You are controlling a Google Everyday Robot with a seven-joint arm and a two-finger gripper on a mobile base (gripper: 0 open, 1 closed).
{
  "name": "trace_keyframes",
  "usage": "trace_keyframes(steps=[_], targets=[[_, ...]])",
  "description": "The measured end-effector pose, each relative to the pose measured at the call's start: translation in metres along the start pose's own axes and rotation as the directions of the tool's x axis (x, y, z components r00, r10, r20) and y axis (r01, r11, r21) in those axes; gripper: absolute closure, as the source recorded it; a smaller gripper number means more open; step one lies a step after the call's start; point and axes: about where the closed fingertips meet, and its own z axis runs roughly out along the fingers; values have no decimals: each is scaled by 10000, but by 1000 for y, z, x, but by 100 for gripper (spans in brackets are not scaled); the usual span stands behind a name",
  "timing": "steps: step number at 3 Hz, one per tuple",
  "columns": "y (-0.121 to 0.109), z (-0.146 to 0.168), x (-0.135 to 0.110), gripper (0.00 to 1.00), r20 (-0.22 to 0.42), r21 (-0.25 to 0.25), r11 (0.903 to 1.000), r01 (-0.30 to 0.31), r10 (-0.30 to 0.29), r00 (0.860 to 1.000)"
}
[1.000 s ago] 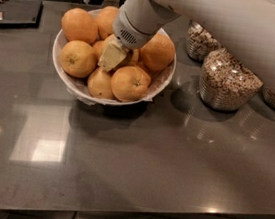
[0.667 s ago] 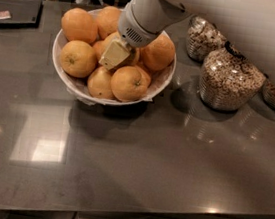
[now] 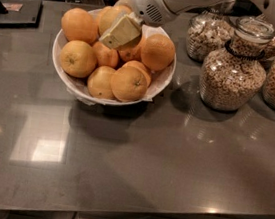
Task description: Pick orange from white bowl
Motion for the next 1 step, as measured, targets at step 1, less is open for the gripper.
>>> trace_keyframes(steps=[1], targets=[[0, 0, 0, 100, 0, 0, 10000, 0, 0, 10000]])
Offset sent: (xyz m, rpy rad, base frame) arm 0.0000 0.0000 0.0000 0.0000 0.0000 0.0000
